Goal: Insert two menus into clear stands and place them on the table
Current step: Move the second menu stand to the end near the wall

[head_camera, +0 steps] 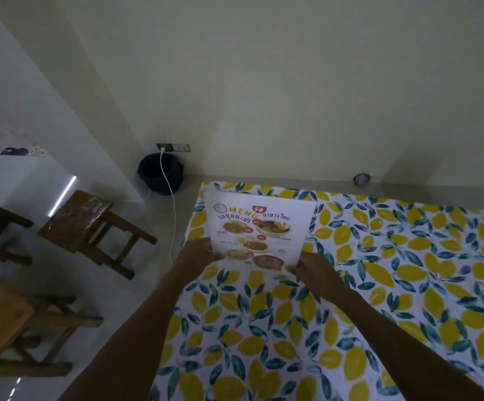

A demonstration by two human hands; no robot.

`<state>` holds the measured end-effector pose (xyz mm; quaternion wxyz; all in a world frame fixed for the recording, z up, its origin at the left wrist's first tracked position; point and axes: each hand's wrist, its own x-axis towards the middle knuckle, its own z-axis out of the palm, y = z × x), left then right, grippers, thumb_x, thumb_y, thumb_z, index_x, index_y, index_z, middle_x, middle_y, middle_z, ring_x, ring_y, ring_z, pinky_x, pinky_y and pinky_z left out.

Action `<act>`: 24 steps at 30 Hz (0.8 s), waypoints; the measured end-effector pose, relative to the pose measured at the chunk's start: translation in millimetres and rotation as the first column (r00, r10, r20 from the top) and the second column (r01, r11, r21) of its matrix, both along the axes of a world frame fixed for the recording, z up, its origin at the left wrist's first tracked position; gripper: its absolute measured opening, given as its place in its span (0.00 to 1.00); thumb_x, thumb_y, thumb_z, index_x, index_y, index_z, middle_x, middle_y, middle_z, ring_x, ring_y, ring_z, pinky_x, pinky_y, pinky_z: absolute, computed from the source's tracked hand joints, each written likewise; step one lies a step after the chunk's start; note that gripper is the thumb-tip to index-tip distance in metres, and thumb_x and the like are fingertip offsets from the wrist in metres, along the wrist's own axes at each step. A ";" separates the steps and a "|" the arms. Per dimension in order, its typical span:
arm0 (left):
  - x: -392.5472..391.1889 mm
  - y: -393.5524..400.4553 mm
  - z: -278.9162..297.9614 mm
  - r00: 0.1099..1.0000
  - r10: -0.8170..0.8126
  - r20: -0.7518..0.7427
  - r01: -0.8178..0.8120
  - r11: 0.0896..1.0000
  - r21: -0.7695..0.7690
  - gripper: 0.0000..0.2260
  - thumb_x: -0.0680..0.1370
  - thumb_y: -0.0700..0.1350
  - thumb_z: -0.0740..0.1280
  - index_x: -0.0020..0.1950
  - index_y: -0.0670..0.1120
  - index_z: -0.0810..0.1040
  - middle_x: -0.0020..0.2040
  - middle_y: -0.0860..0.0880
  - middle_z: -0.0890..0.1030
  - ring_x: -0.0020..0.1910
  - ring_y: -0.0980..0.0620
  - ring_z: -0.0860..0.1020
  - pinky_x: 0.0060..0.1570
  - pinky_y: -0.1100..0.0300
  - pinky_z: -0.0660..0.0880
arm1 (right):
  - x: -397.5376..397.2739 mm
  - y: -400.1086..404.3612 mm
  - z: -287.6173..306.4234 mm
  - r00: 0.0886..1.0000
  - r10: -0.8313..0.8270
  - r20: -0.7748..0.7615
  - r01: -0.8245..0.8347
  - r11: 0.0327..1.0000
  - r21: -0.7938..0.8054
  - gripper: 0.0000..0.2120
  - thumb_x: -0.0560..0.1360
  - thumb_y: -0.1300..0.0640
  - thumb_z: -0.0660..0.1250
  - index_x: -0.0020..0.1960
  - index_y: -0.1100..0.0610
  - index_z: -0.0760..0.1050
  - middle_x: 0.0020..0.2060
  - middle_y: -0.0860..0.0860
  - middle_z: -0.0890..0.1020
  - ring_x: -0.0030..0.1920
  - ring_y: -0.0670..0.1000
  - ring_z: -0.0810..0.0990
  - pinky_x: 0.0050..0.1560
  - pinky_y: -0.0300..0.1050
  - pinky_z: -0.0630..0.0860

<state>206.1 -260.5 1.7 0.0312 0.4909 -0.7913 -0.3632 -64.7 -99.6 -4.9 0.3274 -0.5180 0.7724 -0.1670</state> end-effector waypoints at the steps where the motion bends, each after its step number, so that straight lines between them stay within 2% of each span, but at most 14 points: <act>1: 0.2 -13.8 2.7 1.000 -0.029 -0.005 0.029 0.999 -0.023 0.13 0.74 0.51 0.73 0.53 0.45 0.83 0.45 0.50 0.82 0.39 0.57 0.80 0.38 0.63 0.73 | 2.6 -13.0 2.8 1.000 -0.020 -0.010 0.020 1.000 0.000 0.13 0.75 0.50 0.70 0.35 0.54 0.73 0.31 0.52 0.80 0.34 0.51 0.79 0.35 0.45 0.74; 3: 0.5 -44.2 4.7 0.998 -0.038 -0.053 0.037 0.999 -0.018 0.11 0.74 0.49 0.73 0.53 0.46 0.83 0.43 0.51 0.82 0.34 0.67 0.78 0.34 0.72 0.70 | 6.0 -39.9 4.9 0.998 -0.054 -0.013 0.053 0.998 -0.015 0.11 0.75 0.50 0.70 0.43 0.59 0.78 0.37 0.55 0.83 0.40 0.54 0.82 0.39 0.45 0.76; 4: 1.1 -60.3 2.9 0.997 -0.028 -0.078 0.026 0.999 -0.018 0.11 0.74 0.49 0.74 0.54 0.47 0.83 0.44 0.51 0.83 0.35 0.68 0.78 0.36 0.73 0.71 | 7.5 -53.2 6.5 0.997 -0.071 -0.018 0.071 0.997 -0.021 0.12 0.75 0.51 0.70 0.47 0.61 0.79 0.40 0.57 0.84 0.43 0.55 0.83 0.40 0.45 0.75; 6: -0.8 -93.0 -0.8 0.995 -0.018 -0.096 0.015 0.999 -0.035 0.13 0.73 0.50 0.74 0.57 0.50 0.83 0.48 0.51 0.85 0.40 0.62 0.81 0.43 0.63 0.75 | 8.9 -80.4 9.9 0.996 -0.092 -0.022 0.090 0.994 -0.058 0.13 0.76 0.52 0.69 0.52 0.62 0.80 0.45 0.58 0.85 0.46 0.56 0.83 0.41 0.44 0.74; 8: -1.8 -122.8 -8.5 0.994 -0.029 -0.107 0.025 0.999 -0.035 0.14 0.73 0.54 0.73 0.57 0.54 0.83 0.49 0.53 0.85 0.43 0.58 0.82 0.44 0.61 0.75 | 10.5 -107.3 13.4 0.993 -0.121 -0.002 0.121 0.989 -0.089 0.12 0.76 0.54 0.69 0.55 0.61 0.79 0.47 0.59 0.86 0.46 0.57 0.84 0.43 0.47 0.78; 10: -3.3 -148.7 -14.9 0.991 -0.040 -0.125 0.041 0.999 0.003 0.15 0.72 0.56 0.73 0.57 0.55 0.82 0.49 0.55 0.86 0.42 0.61 0.82 0.42 0.61 0.75 | 10.1 -130.7 12.3 0.988 -0.156 -0.013 0.154 0.984 -0.092 0.12 0.76 0.55 0.69 0.54 0.62 0.79 0.46 0.60 0.86 0.45 0.57 0.84 0.41 0.44 0.78; 13: -6.8 -179.9 -28.8 0.984 -0.069 -0.167 0.072 0.997 0.015 0.18 0.71 0.59 0.73 0.58 0.57 0.82 0.49 0.55 0.86 0.43 0.59 0.83 0.46 0.55 0.81 | 7.4 -154.7 3.9 0.982 -0.178 -0.068 0.173 0.982 -0.077 0.12 0.75 0.53 0.70 0.49 0.62 0.78 0.44 0.61 0.84 0.46 0.59 0.82 0.41 0.44 0.70; 15: -11.0 -191.7 -34.0 0.981 -0.070 -0.182 0.074 0.997 0.018 0.17 0.70 0.55 0.74 0.58 0.55 0.82 0.48 0.54 0.85 0.43 0.57 0.83 0.46 0.53 0.81 | 5.7 -164.6 -3.1 0.974 -0.205 -0.095 0.200 0.978 -0.054 0.12 0.75 0.50 0.70 0.46 0.61 0.76 0.40 0.59 0.82 0.45 0.59 0.81 0.40 0.43 0.67; 18: -16.4 -200.5 -39.3 0.982 -0.083 -0.172 0.086 0.996 0.013 0.16 0.71 0.54 0.75 0.58 0.53 0.83 0.48 0.52 0.86 0.41 0.58 0.82 0.44 0.56 0.80 | 6.1 -174.0 -13.6 0.965 -0.238 -0.106 0.236 0.971 -0.031 0.14 0.74 0.50 0.71 0.48 0.61 0.77 0.37 0.56 0.80 0.44 0.58 0.80 0.39 0.43 0.67; 24: -19.6 -206.1 -49.4 0.983 -0.110 -0.145 0.112 0.994 0.006 0.16 0.74 0.55 0.72 0.60 0.53 0.81 0.48 0.51 0.85 0.42 0.53 0.82 0.45 0.54 0.80 | 5.8 -177.6 -27.7 0.960 -0.258 -0.106 0.249 0.964 -0.092 0.15 0.74 0.53 0.71 0.56 0.59 0.76 0.45 0.58 0.85 0.46 0.59 0.82 0.40 0.42 0.69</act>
